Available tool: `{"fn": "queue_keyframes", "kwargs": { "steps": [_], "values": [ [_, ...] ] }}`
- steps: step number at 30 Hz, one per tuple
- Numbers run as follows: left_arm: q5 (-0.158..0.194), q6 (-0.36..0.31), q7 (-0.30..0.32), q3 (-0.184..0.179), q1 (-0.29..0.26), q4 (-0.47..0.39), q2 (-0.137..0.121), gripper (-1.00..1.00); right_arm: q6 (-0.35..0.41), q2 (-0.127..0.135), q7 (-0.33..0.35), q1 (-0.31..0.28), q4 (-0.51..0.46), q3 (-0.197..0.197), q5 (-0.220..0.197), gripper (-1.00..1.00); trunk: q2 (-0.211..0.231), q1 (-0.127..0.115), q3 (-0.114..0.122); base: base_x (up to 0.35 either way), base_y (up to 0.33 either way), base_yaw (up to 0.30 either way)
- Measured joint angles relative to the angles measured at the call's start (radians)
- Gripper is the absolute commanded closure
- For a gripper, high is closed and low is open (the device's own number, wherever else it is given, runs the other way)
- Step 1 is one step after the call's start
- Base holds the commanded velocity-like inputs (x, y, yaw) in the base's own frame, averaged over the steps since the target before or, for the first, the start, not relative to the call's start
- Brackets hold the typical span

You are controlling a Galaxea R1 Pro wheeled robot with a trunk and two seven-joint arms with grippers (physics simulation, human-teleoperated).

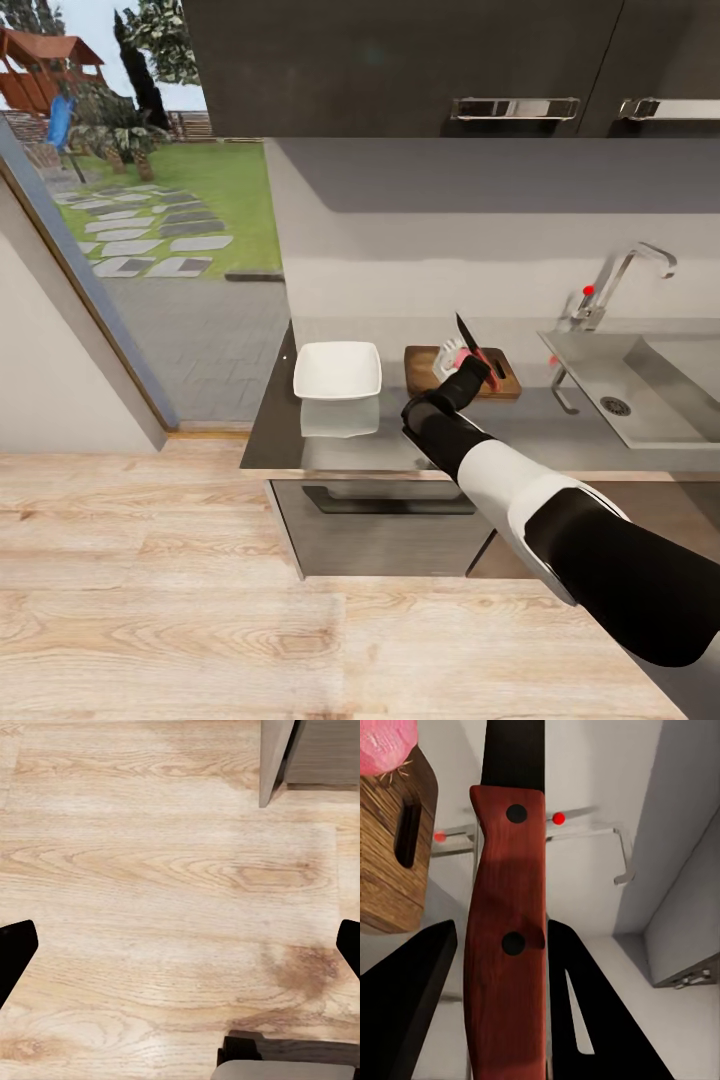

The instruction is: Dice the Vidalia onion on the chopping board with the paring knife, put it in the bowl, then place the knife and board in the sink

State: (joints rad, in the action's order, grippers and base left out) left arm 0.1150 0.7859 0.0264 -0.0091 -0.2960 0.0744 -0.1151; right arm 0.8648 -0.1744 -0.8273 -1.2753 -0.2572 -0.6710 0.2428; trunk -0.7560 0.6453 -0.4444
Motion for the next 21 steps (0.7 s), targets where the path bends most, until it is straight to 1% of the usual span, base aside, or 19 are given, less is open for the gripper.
{"fn": "queue_keyframes", "kwargs": {
  "steps": [21],
  "values": [
    [0.000,0.000,0.000,0.000,0.000,0.000,0.000,-1.00,-0.002,0.000,0.005,0.001,0.024,-0.001,-0.002,1.00,0.000,0.000,0.000,0.000,0.000,0.000]
  ]
}}
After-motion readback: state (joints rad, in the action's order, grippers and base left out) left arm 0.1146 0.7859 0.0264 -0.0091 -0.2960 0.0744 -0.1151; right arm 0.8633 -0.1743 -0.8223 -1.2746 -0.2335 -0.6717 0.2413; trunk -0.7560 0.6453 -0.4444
